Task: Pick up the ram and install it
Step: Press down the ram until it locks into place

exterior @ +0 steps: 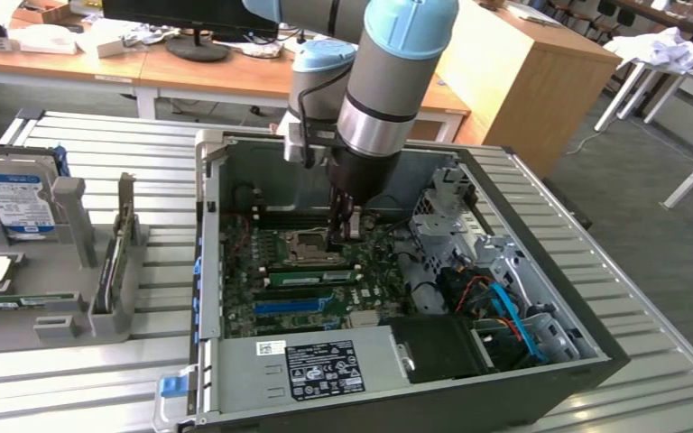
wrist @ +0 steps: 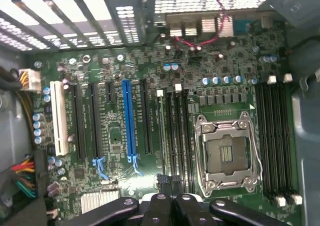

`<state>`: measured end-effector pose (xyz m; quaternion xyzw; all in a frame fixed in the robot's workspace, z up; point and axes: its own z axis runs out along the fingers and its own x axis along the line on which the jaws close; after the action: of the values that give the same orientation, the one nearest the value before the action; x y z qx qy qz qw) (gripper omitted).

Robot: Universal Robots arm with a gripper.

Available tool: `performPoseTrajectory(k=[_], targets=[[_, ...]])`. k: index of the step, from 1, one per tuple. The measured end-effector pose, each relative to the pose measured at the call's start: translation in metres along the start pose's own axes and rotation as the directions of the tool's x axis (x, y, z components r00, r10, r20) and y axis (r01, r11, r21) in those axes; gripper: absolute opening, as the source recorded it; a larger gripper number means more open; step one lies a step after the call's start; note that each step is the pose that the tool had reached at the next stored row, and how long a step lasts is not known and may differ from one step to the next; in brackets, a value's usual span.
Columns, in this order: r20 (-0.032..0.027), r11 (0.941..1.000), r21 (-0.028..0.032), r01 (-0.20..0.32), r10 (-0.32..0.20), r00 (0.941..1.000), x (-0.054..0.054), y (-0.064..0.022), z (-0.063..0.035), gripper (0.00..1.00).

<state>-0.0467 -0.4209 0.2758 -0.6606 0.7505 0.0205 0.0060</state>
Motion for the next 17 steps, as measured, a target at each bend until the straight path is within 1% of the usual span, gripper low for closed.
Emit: performPoseTrajectory(k=[3, 5, 9, 13, 15, 17], targets=[[0.001, 0.999, 0.0015, -0.044, 0.044, 0.999, 0.0, 0.0001, 0.0003, 0.11], [0.0018, 0.9972, 0.0026, -0.075, 0.075, 0.9972, 0.0, 0.0002, 0.0005, 0.11], [0.0034, 0.991, 0.0046, -0.134, 0.134, 0.991, 0.0001, 0.0002, 0.0008, 0.11], [0.0051, 0.9808, 0.0066, -0.195, 0.195, 0.9809, 0.0001, 0.0003, 0.0012, 0.11], [0.006, 0.9743, 0.0076, -0.225, 0.225, 0.9743, 0.0001, 0.0003, 0.0013, 0.11], [0.007, 0.9665, 0.0085, -0.257, 0.257, 0.9665, 0.0001, 0.0003, 0.0015, 0.11]])
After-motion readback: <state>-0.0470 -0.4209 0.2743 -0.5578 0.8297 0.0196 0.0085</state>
